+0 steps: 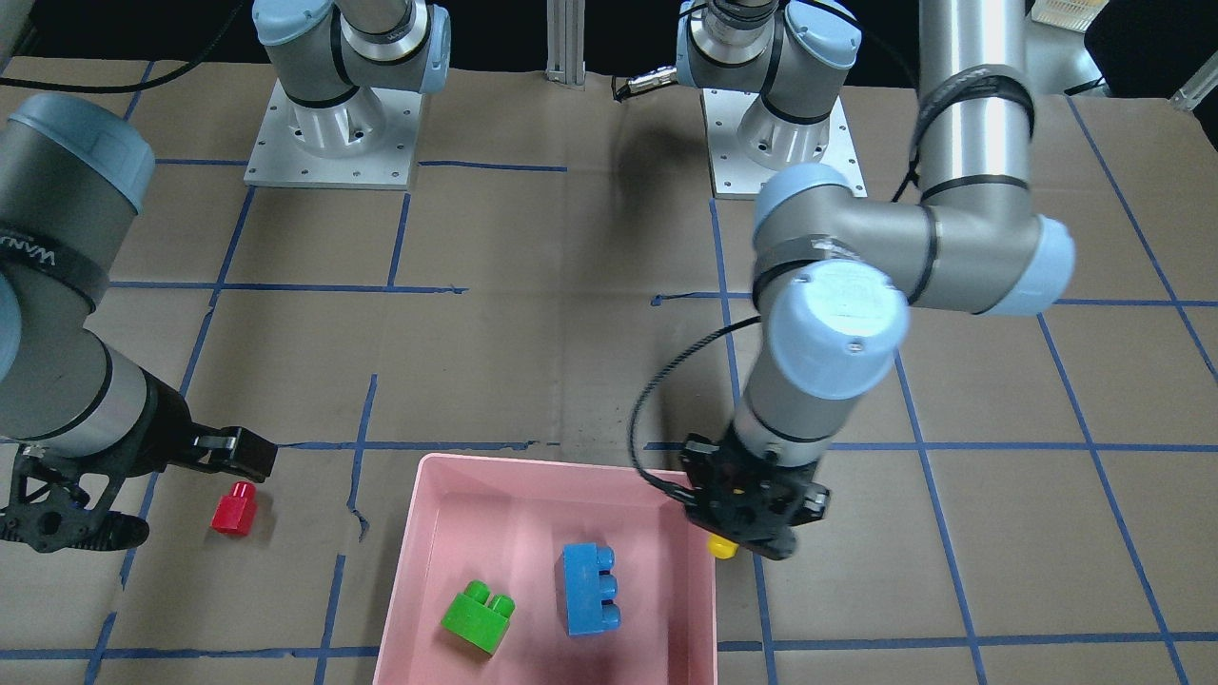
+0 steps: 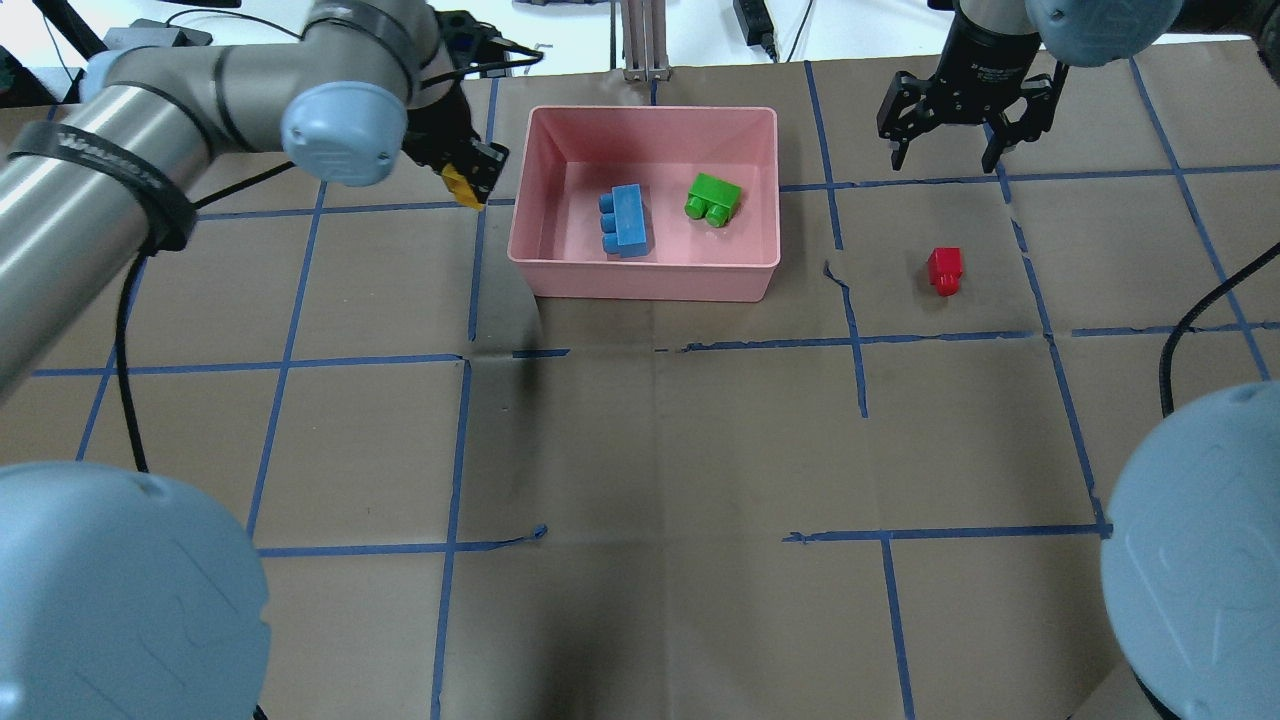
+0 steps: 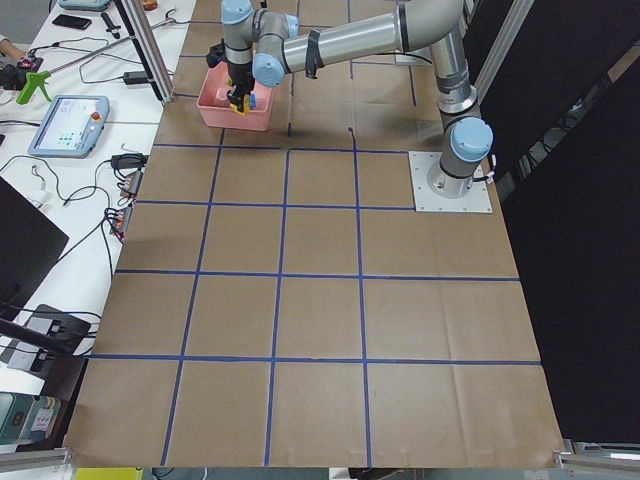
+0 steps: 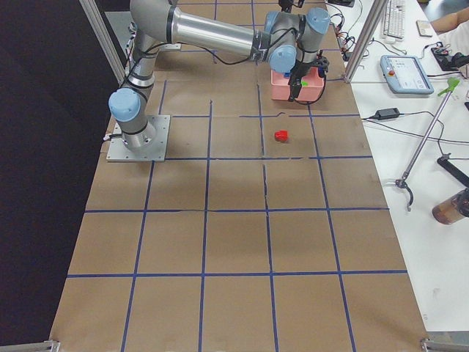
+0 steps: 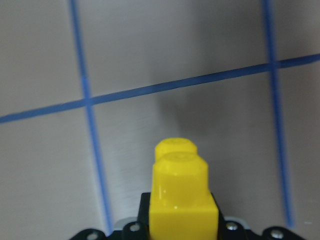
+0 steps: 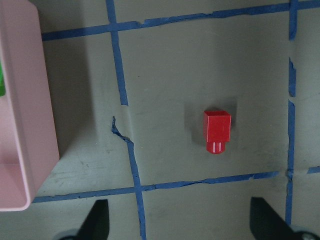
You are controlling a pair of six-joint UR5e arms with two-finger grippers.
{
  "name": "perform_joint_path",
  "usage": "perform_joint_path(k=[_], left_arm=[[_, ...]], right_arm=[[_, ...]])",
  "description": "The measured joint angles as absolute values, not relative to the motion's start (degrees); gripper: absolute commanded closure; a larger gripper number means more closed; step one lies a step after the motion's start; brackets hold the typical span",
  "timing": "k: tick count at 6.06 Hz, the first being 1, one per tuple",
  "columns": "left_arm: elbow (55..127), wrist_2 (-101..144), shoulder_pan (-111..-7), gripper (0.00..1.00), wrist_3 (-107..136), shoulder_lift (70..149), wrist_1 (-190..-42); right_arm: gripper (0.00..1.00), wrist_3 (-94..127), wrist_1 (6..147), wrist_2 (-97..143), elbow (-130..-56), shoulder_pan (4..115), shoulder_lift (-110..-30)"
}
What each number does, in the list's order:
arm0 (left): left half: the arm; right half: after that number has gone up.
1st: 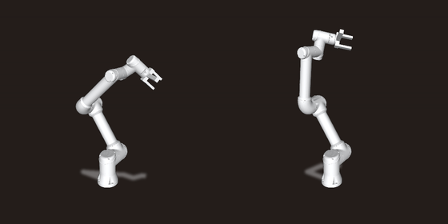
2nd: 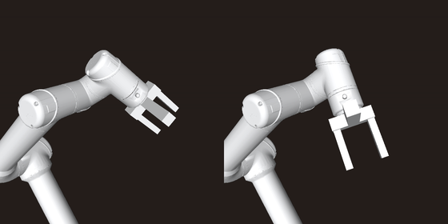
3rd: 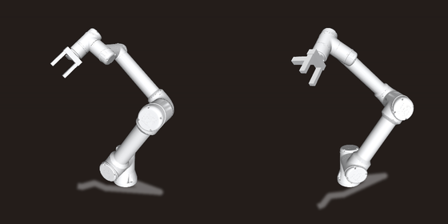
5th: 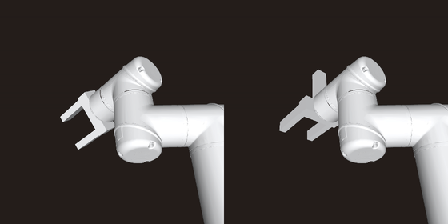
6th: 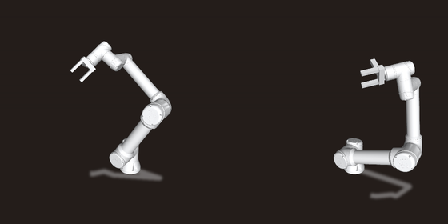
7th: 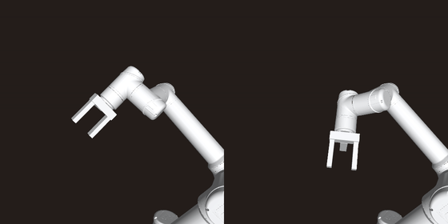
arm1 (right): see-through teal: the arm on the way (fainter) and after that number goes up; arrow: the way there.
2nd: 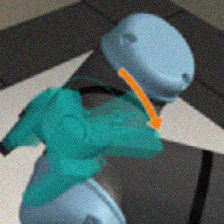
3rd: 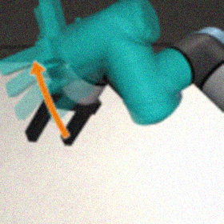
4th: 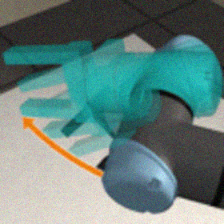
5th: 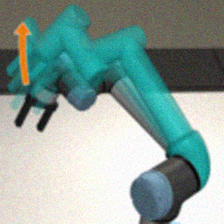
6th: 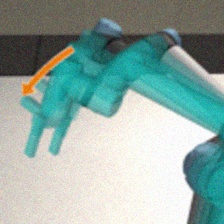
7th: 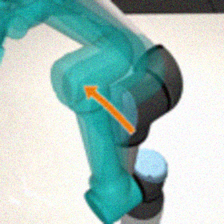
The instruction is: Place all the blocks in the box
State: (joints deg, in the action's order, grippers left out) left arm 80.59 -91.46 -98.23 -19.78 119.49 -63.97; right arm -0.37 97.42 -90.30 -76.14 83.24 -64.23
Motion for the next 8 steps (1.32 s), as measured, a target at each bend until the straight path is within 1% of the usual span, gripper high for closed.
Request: perform_joint_path(k=[1,2,4,5,6,7,8], left_arm=[[80.8,-91.3,-101.8,0.82,-18.7,122.1,-60.5],[80.8,-91.1,-103.2,0.02,-18.2,124.4,-57.7],[80.6,-91.8,-103.8,0.00,-18.3,126.2,-56.6],[80.3,-93.5,-103.8,0.00,-18.3,125.6,-56.9],[80.1,-95.2,-103.4,0.00,-18.2,123.5,-58.0],[80.0,-96.0,-102.5,0.00,-18.1,120.2,-60.6],[80.1,-96.2,-101.2,0.00,-18.1,115.8,-64.7]], right_arm=[[0.00,-1.4,101.0,-90.3,-78.4,81.1,-63.0],[0.00,-2.2,105.1,-90.3,-81.4,79.2,-61.9],[0.02,-1.9,113.0,-90.0,-86.1,78.1,-59.4],[0.10,-1.9,114.4,-89.9,-87.1,78.1,-58.2],[0.16,-1.8,115.0,-90.0,-88.8,78.0,-57.6],[0.32,-1.8,116.0,-90.1,-90.7,78.0,-57.4],[0.51,-1.7,117.3,-90.3,-91.9,78.0,-57.3]])
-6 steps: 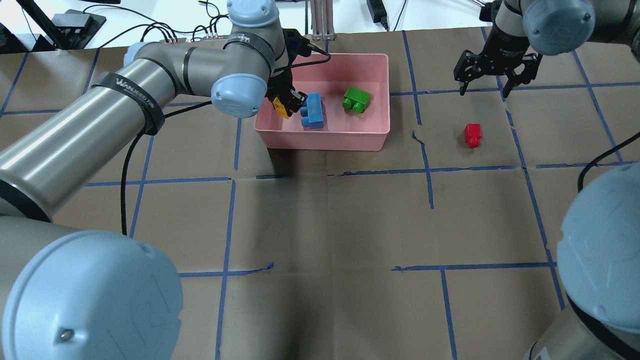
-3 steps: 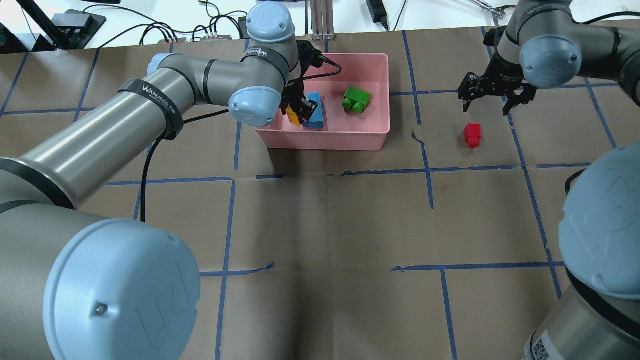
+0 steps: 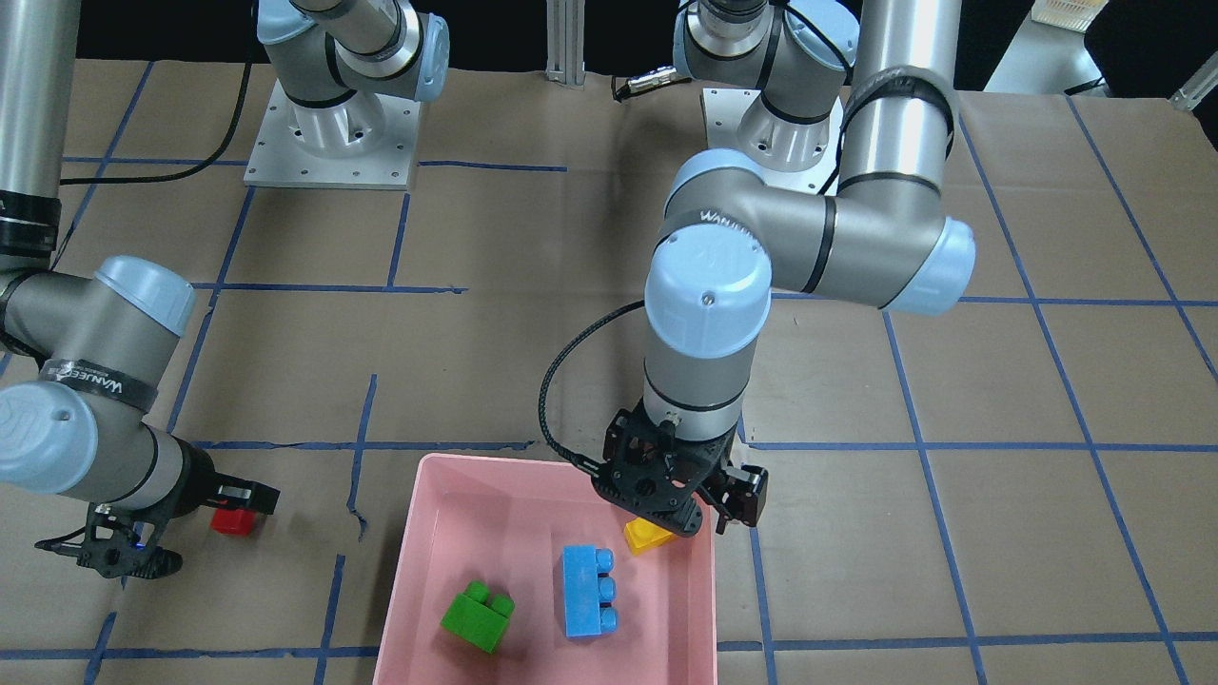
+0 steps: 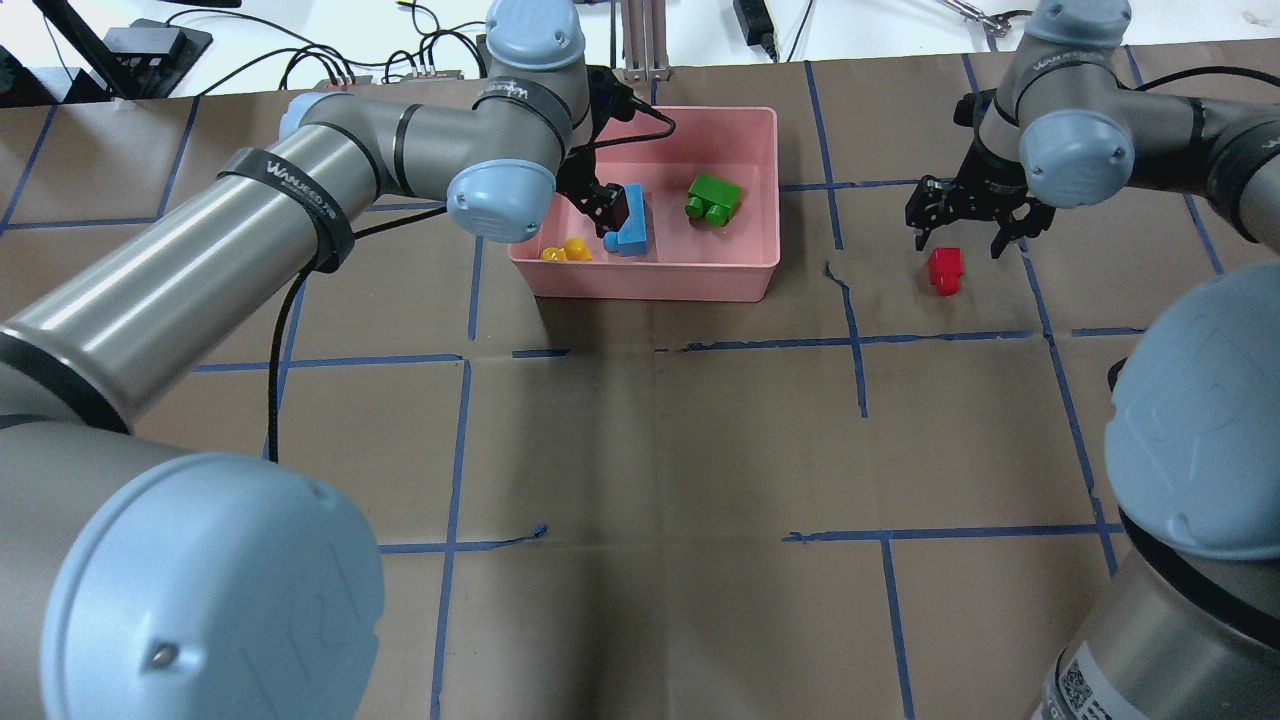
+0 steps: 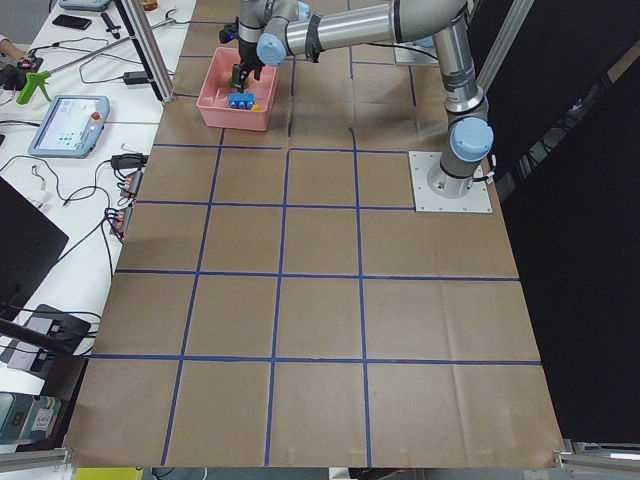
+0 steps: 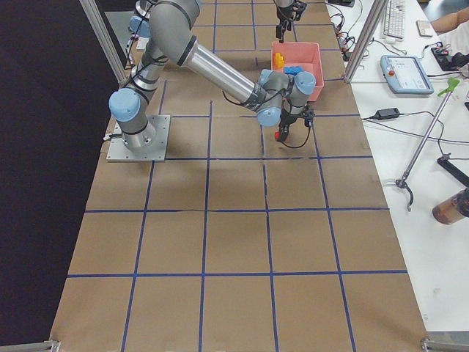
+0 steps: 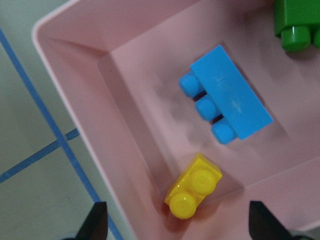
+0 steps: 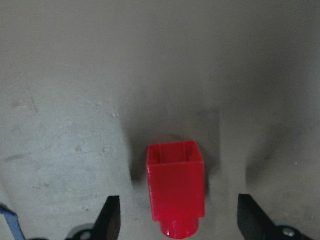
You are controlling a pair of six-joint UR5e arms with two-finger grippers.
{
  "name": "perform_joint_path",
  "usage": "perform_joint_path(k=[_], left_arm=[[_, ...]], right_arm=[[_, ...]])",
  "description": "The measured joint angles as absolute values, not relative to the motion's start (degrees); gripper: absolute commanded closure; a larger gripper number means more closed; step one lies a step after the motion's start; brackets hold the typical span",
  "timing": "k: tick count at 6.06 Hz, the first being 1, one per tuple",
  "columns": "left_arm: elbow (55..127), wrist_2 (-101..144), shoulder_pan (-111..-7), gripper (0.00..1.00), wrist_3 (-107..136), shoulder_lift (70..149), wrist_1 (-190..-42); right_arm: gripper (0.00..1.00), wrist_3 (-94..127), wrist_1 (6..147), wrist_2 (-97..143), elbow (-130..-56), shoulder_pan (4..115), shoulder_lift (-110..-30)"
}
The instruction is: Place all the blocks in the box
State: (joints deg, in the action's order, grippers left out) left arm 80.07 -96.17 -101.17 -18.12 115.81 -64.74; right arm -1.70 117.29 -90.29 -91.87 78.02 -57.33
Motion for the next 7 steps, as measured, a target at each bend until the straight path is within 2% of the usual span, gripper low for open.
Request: perform_joint_path(k=[1,2,4,7], left_arm=[[80.7,-96.1,-99.5,0.00,-18.1,110.9,-69.6],[81.6,-96.0,-97.8,0.00,-18.0,106.0,-74.8],[84.4,-95.2,-96.1,0.00,-15.6,99.1,-82.4],[85.5,-94.0,-95.7,0.00,-13.4,92.4,-98.8]], right_arm=[[0.65,-1.7,117.7,-90.4,-92.3,78.0,-57.3],[0.72,-1.7,117.7,-90.5,-92.4,78.0,-57.5],[0.72,-1.6,117.4,-90.4,-91.9,78.0,-58.2],[0.72,0.0,112.0,-89.6,-89.1,78.2,-65.5]])
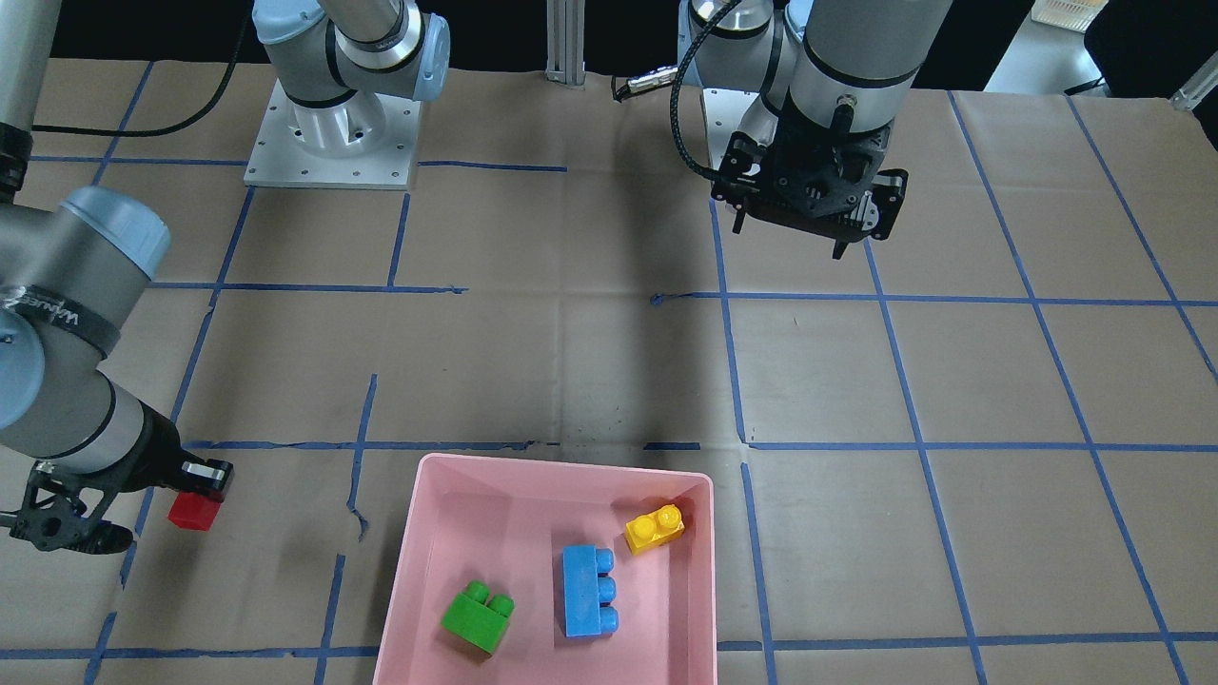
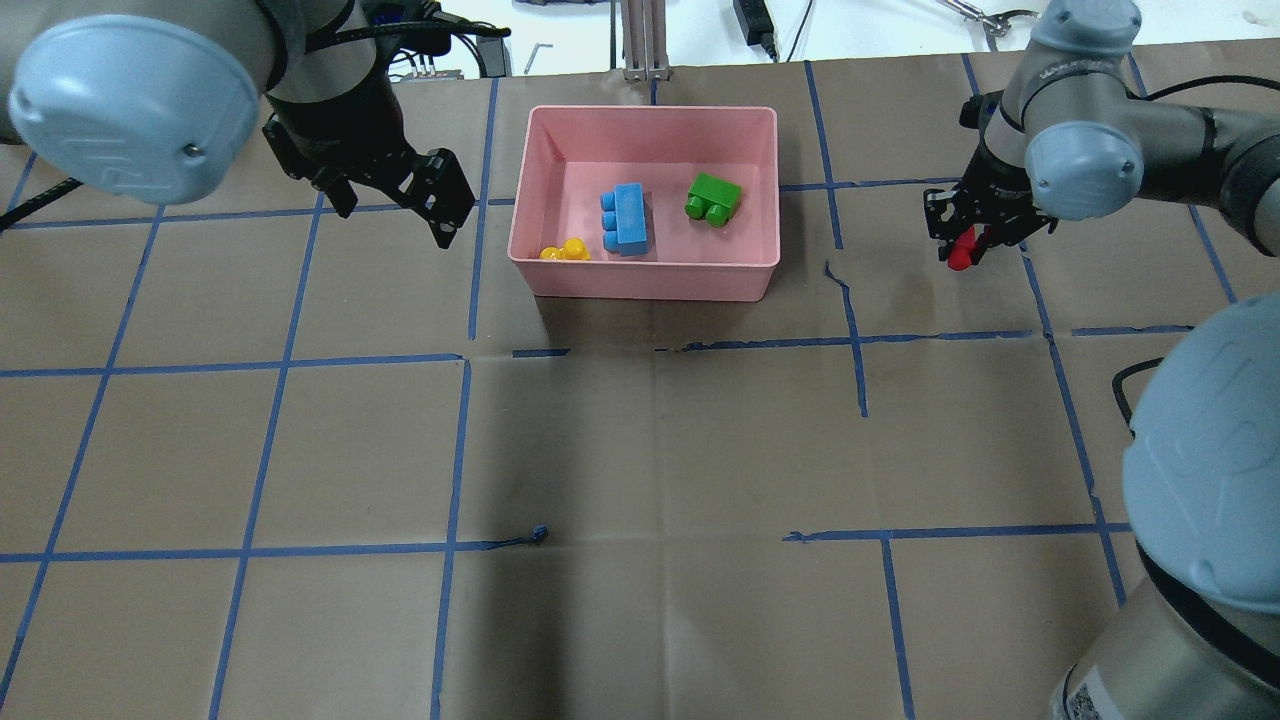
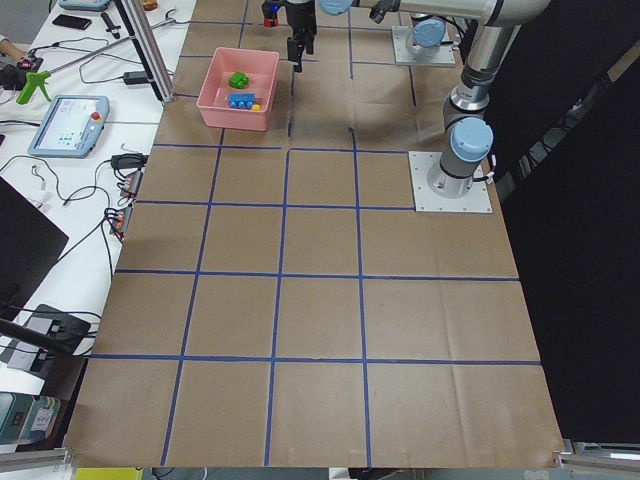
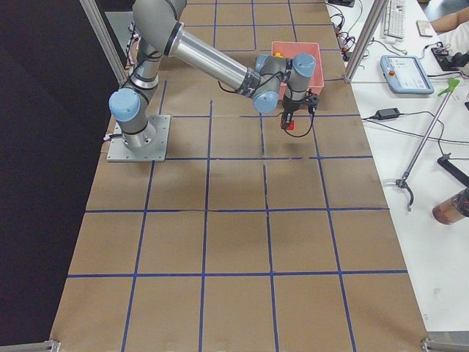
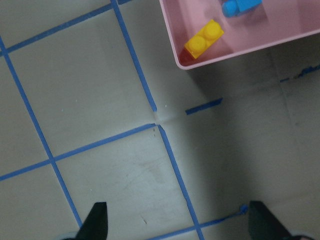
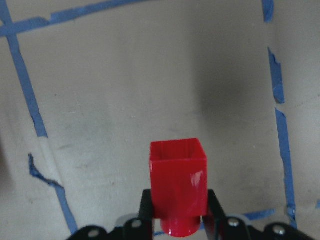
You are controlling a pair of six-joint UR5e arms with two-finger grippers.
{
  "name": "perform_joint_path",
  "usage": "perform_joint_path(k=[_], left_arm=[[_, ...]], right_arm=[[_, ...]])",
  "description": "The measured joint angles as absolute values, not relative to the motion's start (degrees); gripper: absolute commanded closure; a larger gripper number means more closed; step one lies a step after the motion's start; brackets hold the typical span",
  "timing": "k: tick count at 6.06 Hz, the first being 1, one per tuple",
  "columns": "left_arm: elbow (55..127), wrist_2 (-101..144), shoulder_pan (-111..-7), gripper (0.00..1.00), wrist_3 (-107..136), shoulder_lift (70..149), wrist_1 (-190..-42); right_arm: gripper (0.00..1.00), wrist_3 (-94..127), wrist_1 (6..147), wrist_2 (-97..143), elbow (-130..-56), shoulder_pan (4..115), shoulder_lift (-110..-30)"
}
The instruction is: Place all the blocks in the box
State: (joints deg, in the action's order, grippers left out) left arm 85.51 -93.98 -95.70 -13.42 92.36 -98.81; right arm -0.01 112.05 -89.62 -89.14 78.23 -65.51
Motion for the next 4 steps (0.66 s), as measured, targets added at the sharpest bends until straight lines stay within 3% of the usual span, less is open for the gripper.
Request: perform_joint_path(k=[2,4], left_arm=[[85.9,-93.7,-94.3,0.00,-9.6,90.0,-100.5],[87.4,-92.8,-91.3,0.00,-5.7,88.5,-96.4]], right_arm=[[0.72,2.5,98.6,-88.3,-82.1,79.7,-69.9],[0.72,13.5,94.9,-87.9,-76.8,88.9,-69.3]])
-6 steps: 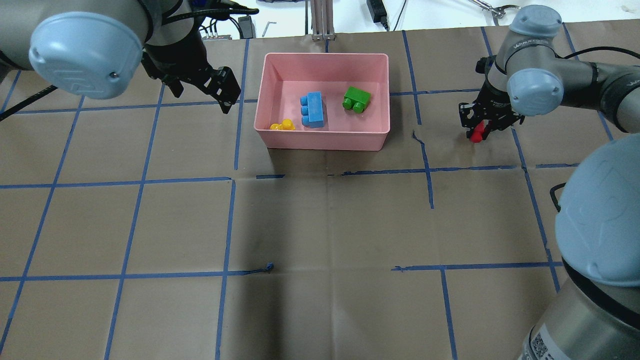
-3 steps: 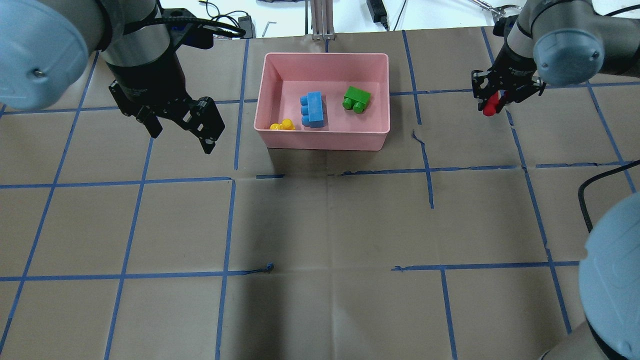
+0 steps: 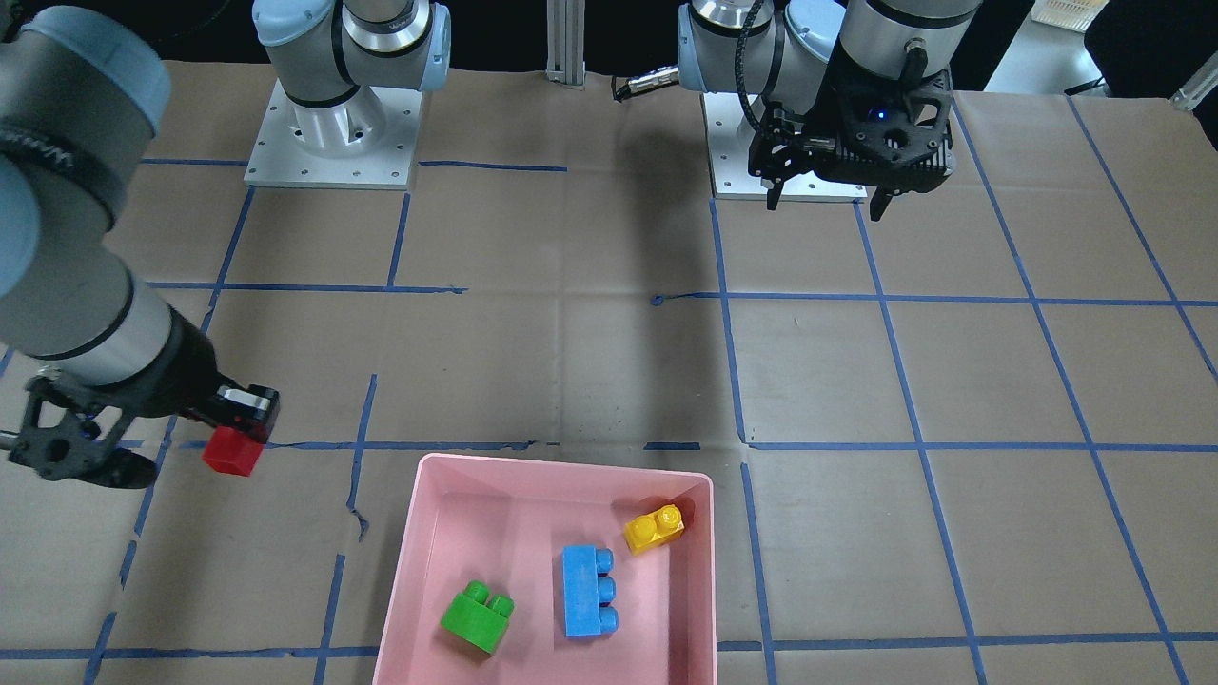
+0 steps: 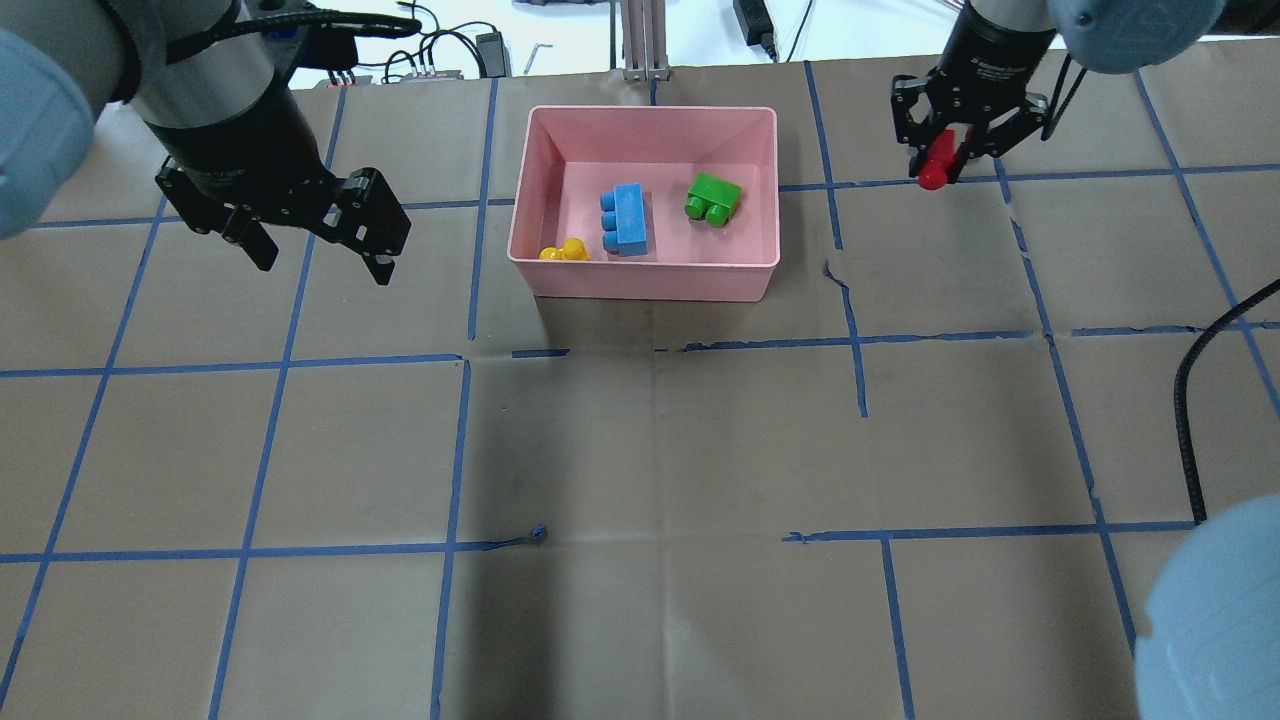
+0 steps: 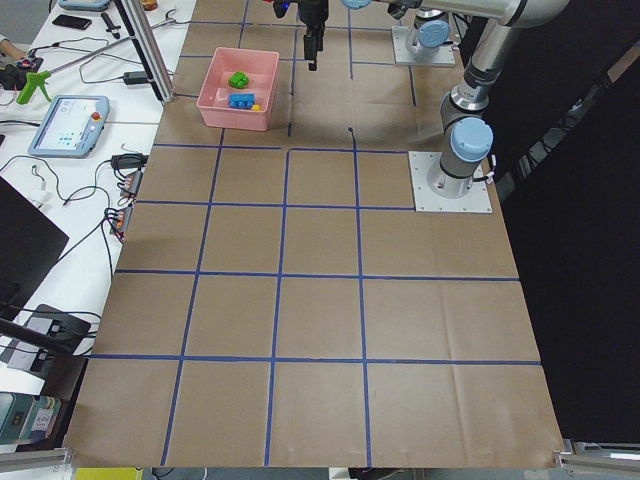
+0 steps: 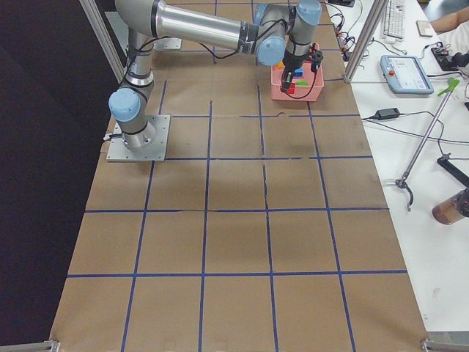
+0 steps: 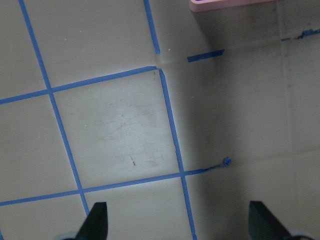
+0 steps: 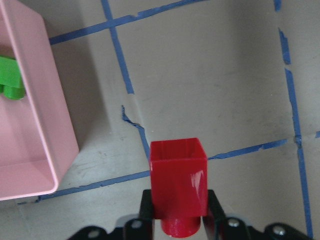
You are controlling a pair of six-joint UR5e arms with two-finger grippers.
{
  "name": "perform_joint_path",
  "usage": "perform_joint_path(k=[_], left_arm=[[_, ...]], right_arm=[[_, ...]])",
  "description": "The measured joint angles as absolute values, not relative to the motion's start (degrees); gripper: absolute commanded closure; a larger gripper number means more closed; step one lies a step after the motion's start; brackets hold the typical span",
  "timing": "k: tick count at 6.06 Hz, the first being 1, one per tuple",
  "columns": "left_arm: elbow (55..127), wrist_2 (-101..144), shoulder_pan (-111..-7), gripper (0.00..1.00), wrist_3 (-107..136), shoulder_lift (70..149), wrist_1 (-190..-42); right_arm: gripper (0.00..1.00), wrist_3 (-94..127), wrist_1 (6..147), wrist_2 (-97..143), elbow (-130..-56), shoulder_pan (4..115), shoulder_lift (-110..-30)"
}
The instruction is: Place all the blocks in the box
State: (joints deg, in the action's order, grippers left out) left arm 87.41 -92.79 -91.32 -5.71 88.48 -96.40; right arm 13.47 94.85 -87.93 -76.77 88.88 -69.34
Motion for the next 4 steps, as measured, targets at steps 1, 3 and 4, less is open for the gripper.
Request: perform_joint_path(k=[1,3,4], left_arm=[[87.7,-91.2,-90.0,0.00,-5.2,88.4,-94.7],[87.8,-89.8,-89.5,0.00,-0.2,88.3,-92.3],[87.8,-89.8,-89.5,0.00,1.8,88.4,-92.2]], right_arm=[[0.72,20.7,95.2,-87.9,-73.2,95.0,-66.3],[0.65,28.3,96.7,-87.9,-63.3,103.0,-56.1],[0.65,27.4,99.3,-87.9,-61.1,104.4,-52.0]])
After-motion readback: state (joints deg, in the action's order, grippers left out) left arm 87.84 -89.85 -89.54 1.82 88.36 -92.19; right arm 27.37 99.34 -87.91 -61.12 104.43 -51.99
